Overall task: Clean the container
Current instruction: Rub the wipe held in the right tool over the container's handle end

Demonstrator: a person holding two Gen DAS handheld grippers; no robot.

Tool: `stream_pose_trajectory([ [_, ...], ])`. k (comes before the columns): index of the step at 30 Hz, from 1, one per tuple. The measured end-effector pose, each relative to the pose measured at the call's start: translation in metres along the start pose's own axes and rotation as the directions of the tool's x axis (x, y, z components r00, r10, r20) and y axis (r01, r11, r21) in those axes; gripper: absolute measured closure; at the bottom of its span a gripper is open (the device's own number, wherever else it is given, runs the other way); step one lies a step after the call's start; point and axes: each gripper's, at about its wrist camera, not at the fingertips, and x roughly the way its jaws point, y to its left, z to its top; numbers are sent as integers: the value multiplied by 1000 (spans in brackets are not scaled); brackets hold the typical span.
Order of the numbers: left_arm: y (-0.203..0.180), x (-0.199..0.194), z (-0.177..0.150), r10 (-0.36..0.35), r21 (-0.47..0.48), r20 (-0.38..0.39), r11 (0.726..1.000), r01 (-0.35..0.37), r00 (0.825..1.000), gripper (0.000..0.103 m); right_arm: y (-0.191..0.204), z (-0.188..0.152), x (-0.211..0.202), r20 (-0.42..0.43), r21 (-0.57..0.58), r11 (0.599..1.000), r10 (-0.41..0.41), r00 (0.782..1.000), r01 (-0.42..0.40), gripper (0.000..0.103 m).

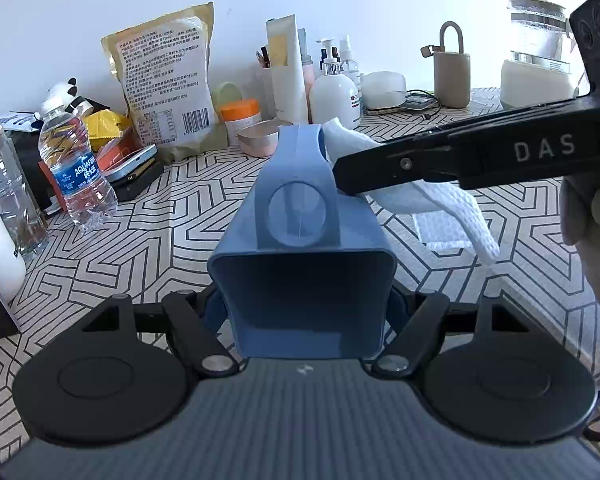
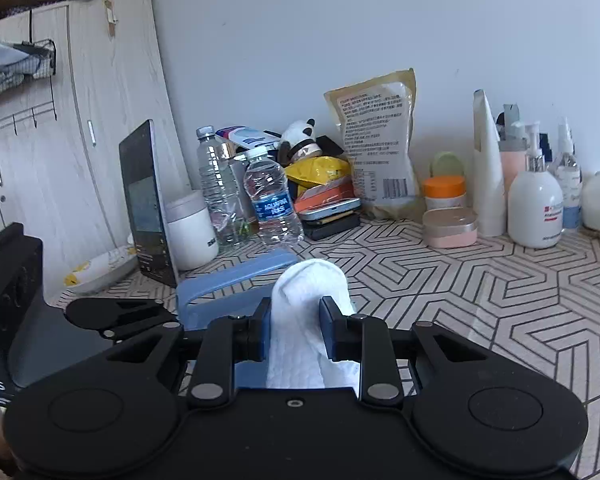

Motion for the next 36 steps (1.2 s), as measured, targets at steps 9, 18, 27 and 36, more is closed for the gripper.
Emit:
stream_pose_trajectory([
  [9,0,1,0,5,-6,-4,1000,-5,1000,29,2,-2,-4,-6,16,997,70,998,-70,72],
  [18,0,0,0,4,-7,-5,1000,-4,1000,29,-4,-2,-4,2,80,977,196,981,-195,72],
  [27,-2,-2,0,-6,13,6,1000,6,1000,29,-3,1,0,1,38,996,77,997,-77,73],
  [36,-2,-1,0,-9,13,4,1000,9,1000,29,-9,-1,-4,10,95,980,173,985,-173,72],
])
